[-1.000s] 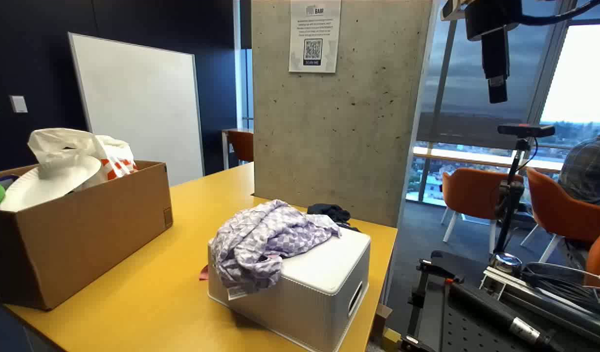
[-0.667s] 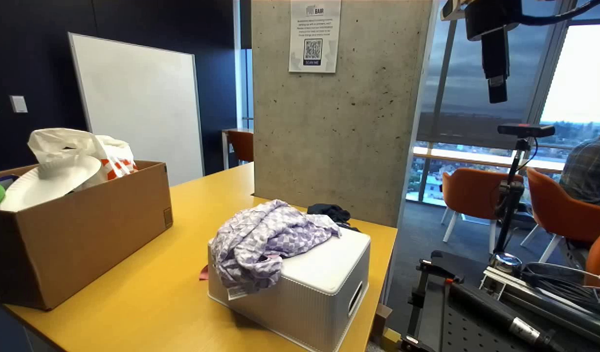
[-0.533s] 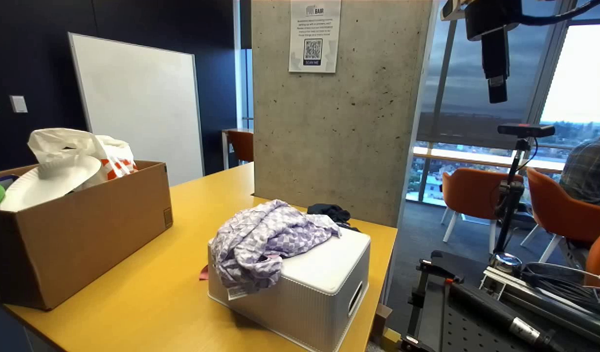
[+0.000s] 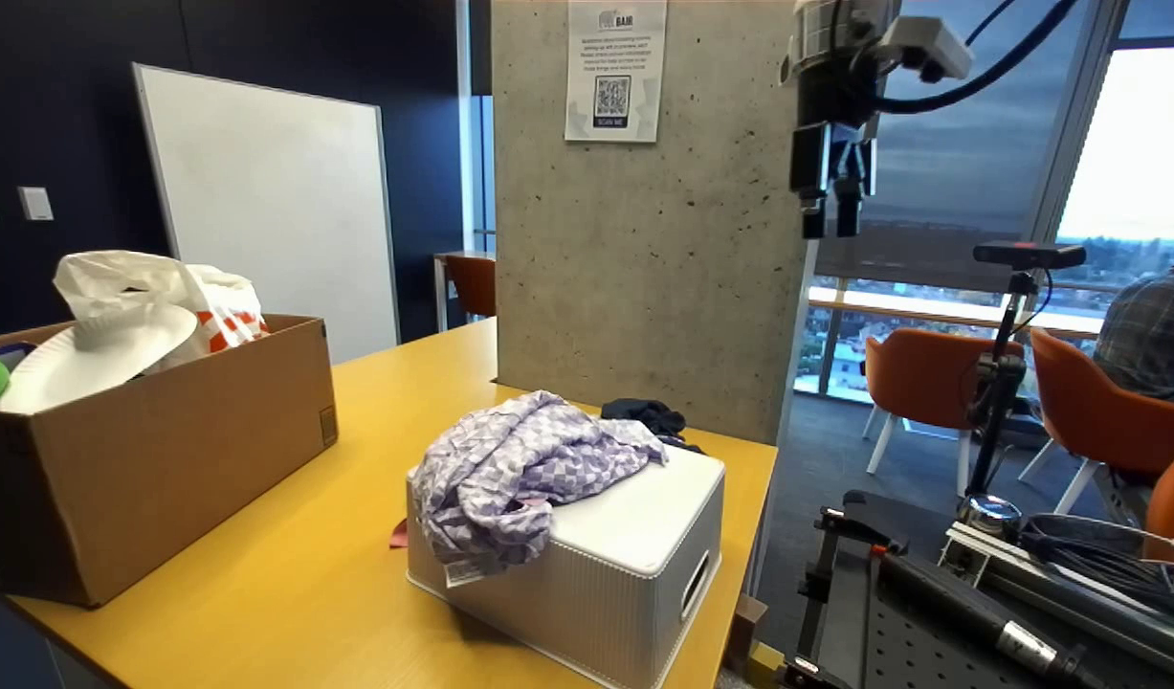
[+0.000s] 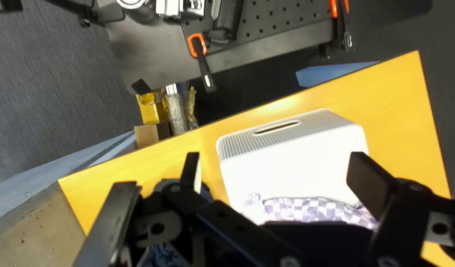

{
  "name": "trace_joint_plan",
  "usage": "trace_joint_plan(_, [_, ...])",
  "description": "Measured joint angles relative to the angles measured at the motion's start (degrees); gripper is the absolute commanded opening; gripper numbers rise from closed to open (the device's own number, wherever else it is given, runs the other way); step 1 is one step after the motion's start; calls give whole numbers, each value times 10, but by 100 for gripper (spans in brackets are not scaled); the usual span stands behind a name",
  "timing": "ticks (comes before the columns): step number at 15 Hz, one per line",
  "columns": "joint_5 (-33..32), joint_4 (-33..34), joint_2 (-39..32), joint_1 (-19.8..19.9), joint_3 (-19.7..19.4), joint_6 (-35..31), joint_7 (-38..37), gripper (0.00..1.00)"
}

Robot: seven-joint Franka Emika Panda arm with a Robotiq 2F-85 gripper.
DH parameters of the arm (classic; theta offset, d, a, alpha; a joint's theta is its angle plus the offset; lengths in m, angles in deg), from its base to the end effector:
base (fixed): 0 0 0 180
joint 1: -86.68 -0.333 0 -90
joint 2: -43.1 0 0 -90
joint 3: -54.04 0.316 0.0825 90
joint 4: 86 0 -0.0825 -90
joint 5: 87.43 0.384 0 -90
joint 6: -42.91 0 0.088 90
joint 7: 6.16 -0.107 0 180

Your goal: Press the dress over the basket

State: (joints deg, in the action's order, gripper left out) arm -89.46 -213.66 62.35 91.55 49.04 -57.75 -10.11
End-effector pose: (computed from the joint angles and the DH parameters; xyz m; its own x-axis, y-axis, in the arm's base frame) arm 0.4297 -0.0806 0.4970 0.9655 -0.2224 -0.1352 -0.2226 -0.9748 0.0142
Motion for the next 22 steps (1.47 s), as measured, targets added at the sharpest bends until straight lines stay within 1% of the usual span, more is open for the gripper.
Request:
trace_joint_plan(2, [4,41,-73,-1,1,-43,-2,100])
trace_joint_plan(5, [34,115,-184,-9,8,-76,-25,100])
trace_joint_plan(8, [61,194,-290,-18,17,-118,-98,100])
trace_joint_plan(11, [64,262,-380,-35,18,-179,-188,100])
trace_joint_plan(13, [63,303,-431,-43,17,-208,-232,100])
trace_joint_plan(17, [62,397,-528,-58,15,-218,-270,100])
trace_joint_plan(22, [63,517,-637,-70,15,-189,-278,100])
